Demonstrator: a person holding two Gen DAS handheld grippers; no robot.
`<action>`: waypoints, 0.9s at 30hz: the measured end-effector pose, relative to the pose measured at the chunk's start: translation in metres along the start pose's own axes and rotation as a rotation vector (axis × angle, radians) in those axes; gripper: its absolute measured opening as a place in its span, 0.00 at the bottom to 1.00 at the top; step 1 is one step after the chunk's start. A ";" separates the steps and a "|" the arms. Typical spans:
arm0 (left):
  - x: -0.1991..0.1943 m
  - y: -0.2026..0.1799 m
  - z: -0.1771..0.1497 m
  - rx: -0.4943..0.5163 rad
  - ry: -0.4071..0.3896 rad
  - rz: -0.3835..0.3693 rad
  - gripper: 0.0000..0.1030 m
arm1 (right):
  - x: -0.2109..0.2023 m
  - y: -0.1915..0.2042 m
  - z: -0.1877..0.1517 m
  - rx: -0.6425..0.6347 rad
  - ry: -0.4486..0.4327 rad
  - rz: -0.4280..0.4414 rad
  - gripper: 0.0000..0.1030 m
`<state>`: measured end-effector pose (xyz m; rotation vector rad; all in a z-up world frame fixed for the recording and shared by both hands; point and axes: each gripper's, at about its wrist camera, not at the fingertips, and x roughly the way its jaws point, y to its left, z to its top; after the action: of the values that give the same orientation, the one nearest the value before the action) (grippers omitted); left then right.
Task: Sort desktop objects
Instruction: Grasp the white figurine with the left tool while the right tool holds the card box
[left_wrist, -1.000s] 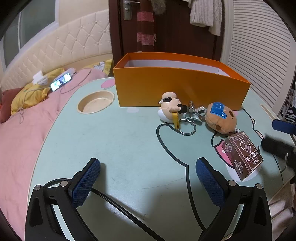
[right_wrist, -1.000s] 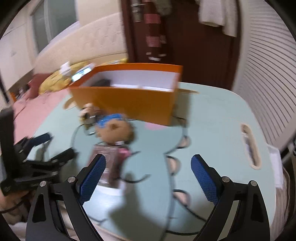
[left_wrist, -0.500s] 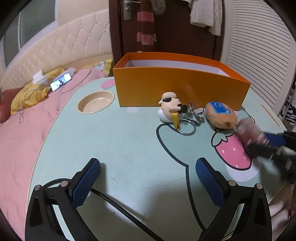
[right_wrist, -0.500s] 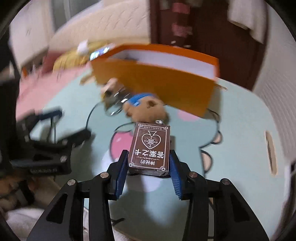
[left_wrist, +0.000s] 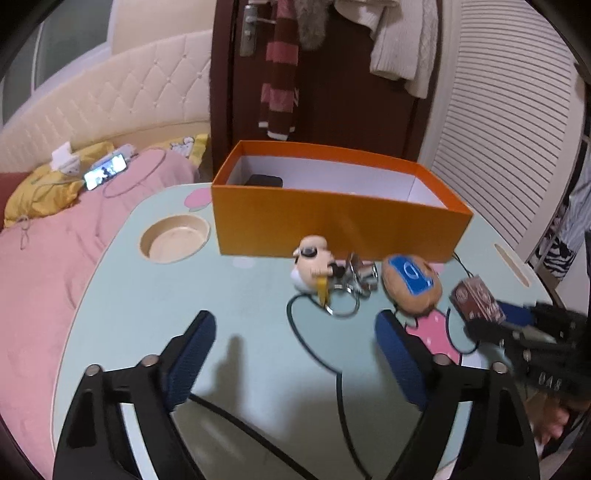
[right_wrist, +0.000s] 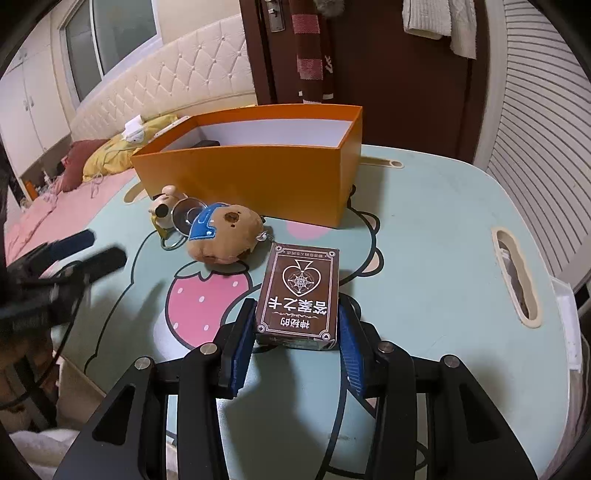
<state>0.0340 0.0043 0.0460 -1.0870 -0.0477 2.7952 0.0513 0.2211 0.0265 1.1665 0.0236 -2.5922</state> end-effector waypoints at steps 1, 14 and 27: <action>0.003 0.000 0.004 0.004 0.004 0.007 0.80 | 0.000 -0.005 -0.002 0.002 -0.001 0.006 0.43; 0.060 -0.023 0.035 0.118 0.120 0.035 0.45 | 0.004 -0.011 -0.010 0.007 -0.006 0.033 0.43; 0.003 -0.013 0.019 0.076 0.010 -0.044 0.34 | 0.003 -0.011 -0.011 0.014 -0.030 0.063 0.43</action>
<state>0.0210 0.0177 0.0590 -1.0691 0.0346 2.7283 0.0542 0.2323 0.0157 1.1154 -0.0365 -2.5583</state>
